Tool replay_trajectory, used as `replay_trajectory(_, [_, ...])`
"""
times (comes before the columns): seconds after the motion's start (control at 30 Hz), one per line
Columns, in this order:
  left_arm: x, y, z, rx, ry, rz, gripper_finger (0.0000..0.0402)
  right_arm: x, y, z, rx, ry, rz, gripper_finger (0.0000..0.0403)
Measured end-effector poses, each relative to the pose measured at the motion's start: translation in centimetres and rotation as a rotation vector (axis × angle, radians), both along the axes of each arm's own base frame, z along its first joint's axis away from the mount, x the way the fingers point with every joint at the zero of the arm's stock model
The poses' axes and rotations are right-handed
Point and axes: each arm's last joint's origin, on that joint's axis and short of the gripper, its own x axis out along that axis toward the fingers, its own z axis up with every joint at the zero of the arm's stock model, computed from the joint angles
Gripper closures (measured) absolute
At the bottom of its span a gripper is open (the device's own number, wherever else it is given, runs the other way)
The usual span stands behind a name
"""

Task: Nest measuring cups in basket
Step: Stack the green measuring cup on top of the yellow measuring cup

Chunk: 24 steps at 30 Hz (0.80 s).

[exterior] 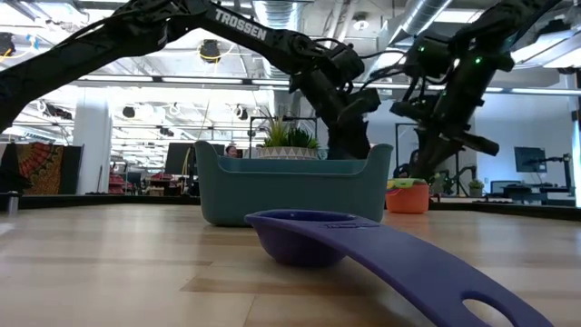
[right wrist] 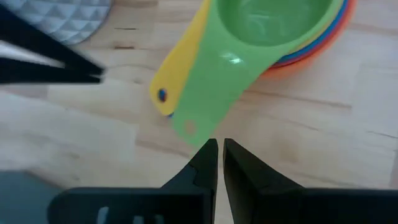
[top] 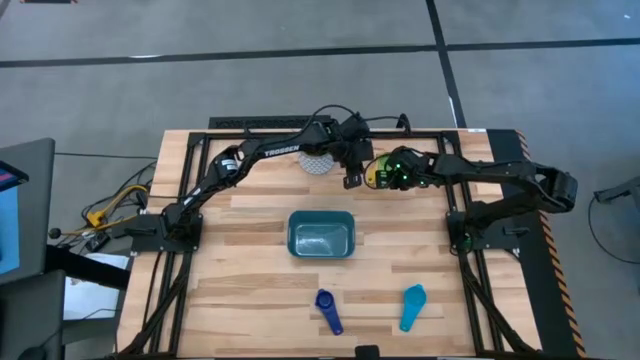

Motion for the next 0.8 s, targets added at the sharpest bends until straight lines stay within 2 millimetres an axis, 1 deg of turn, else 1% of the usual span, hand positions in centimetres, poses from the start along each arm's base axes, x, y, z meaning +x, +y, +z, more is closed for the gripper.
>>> replay_trajectory(0.07, [0.1,0.3,0.2,-0.013,-0.022,0.020,0.0401,-0.2,0.5,0.4,-0.003,-0.006,0.019,0.0351])
replay_trajectory(0.13, [0.5,0.9,-0.4,-0.028,-0.061,0.056,0.0401,-0.7,1.3,0.9,0.004,0.011,0.038,0.0351])
replay_trajectory(0.17, [0.5,1.3,-0.7,-0.057,-0.068,0.078,0.0401,-1.0,1.5,1.1,0.002,0.014,0.044,0.0351])
replay_trajectory(0.23, [0.5,1.7,-2.2,-0.127,-0.042,0.108,0.0401,-1.6,2.2,1.6,-0.009,0.033,0.059,0.0351])
replay_trajectory(0.27, [0.7,2.0,-2.7,-0.131,-0.056,0.123,0.0401,-1.8,2.4,1.9,-0.021,0.033,0.064,0.0351])
replay_trajectory(0.33, [0.5,2.2,-3.3,-0.154,-0.015,0.157,0.0401,-2.3,2.8,2.3,-0.041,0.041,0.069,0.0351])
replay_trajectory(0.4, [1.0,2.3,-3.7,-0.115,-0.044,0.156,0.0401,-2.4,2.9,2.6,-0.075,0.029,0.061,0.0351])
replay_trajectory(0.47, [0.9,2.0,-4.1,-0.111,-0.016,0.141,0.0401,-2.5,2.8,2.4,-0.089,0.041,0.049,0.0353])
replay_trajectory(0.53, [1.3,1.8,-4.7,-0.083,-0.019,0.133,0.0401,-2.4,2.2,1.8,-0.095,0.031,0.023,0.0358])
replay_trajectory(0.6, [1.4,1.5,-5.3,-0.072,0.004,0.122,0.0402,-2.6,1.7,1.0,-0.079,0.056,-0.005,0.0368])
replay_trajectory(0.67, [1.5,1.2,-5.4,-0.060,0.006,0.106,0.0401,-2.6,1.2,0.2,-0.054,0.067,-0.015,0.0380])
replay_trajectory(0.8, [1.9,0.6,-5.3,-0.020,-0.003,0.072,0.0401,-1.8,0.1,-0.4,-0.051,0.048,0.025,0.0393])
